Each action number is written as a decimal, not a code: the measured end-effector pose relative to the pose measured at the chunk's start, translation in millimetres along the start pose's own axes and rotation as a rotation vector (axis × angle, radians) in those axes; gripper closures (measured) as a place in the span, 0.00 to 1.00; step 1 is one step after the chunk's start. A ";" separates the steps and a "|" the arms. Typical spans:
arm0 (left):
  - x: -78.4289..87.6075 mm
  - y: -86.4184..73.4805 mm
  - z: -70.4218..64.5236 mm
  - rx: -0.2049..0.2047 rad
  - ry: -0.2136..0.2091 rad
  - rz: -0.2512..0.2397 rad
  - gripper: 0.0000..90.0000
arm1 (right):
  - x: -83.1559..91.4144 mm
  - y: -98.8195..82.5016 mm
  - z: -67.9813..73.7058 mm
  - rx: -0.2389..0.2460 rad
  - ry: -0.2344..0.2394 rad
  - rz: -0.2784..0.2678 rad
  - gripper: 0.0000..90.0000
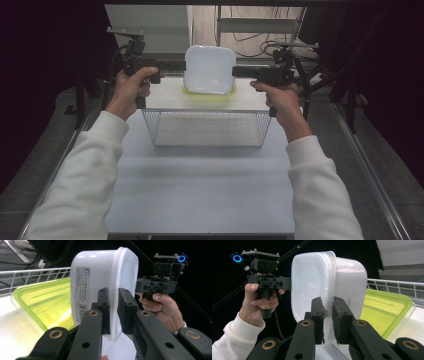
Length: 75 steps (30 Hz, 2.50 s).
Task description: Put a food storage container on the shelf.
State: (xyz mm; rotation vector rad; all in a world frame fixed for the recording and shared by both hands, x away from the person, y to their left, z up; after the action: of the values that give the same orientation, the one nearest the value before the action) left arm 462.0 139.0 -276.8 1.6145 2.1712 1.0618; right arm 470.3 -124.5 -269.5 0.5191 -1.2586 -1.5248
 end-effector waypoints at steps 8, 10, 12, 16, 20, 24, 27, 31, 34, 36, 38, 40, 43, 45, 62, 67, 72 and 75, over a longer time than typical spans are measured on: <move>-7.2 2.1 14.1 0.036 0.010 0.010 0.90 | -8.4 -0.1 -15.5 -0.047 -0.009 0.030 0.88; -8.1 2.5 16.1 0.039 0.014 0.009 0.90 | -9.7 0.2 -17.3 -0.053 -0.013 0.037 0.88; -9.1 2.6 17.4 0.049 0.016 0.009 0.90 | -10.7 0.5 -19.3 -0.060 -0.014 0.042 0.88; -11.0 1.9 21.0 0.063 0.016 0.013 0.90 | -12.1 0.3 -22.4 -0.069 -0.015 0.051 0.88; -13.2 1.6 23.1 0.070 0.028 0.016 0.90 | -14.0 0.1 -26.1 -0.085 -0.020 0.055 0.88; -16.2 0.4 25.1 0.079 0.034 0.028 0.90 | -14.2 -0.3 -31.3 -0.101 -0.024 0.055 0.88; -17.4 1.5 26.5 0.090 0.030 0.024 0.90 | -14.4 0.4 -33.9 -0.115 -0.017 0.045 0.88; -19.1 4.3 28.9 0.125 0.020 0.017 0.89 | -15.8 1.4 -39.3 -0.145 -0.004 0.036 0.87; -19.6 6.3 30.7 0.142 0.017 0.014 0.89 | -17.5 2.5 -42.3 -0.166 0.001 0.026 0.86; -20.3 8.7 33.3 0.164 0.011 0.009 0.89 | -18.7 3.2 -44.3 -0.178 0.002 0.022 0.86; -21.2 11.2 36.0 0.185 0.003 0.005 0.89 | -19.3 3.6 -45.4 -0.185 0.004 0.021 0.85; -22.0 13.7 38.7 0.210 -0.001 0.001 0.89 | -20.9 4.8 -47.8 -0.202 0.005 0.017 0.85; -23.4 16.8 43.3 0.249 -0.005 -0.004 0.88 | -23.6 6.2 -52.0 -0.227 0.010 0.012 0.84; -24.1 18.7 46.1 0.274 -0.005 -0.006 0.88 | -25.4 6.7 -55.0 -0.247 0.015 0.003 0.83; -29.1 22.8 59.3 0.318 0.033 -0.031 0.84 | -36.5 -0.1 -68.5 -0.364 0.024 -0.015 0.76; -29.5 22.2 59.2 0.321 0.035 -0.030 0.83 | -36.7 -0.6 -68.6 -0.374 0.019 -0.019 0.76; -29.8 21.8 56.7 0.298 0.040 -0.035 0.77 | -36.5 0.3 -67.3 -0.374 0.020 -0.024 0.71; -25.0 21.5 50.3 0.232 0.059 -0.071 0.59 | -33.4 4.5 -62.0 -0.312 -0.019 -0.046 0.57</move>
State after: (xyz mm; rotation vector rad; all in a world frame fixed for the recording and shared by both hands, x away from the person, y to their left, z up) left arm 515.8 139.8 -303.8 1.6017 2.4494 0.8742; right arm 535.4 -121.8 -296.4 0.3321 -1.0027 -1.7295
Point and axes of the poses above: each handheld gripper's, and its own axes: x roughly backward along the jaws, y roughly out of its top, z roughly to its left, the point moved 6 cm from there along -x, roughly forward along the jaws, and after that the axes turned 9 degrees about x, right-handed, at the moved point
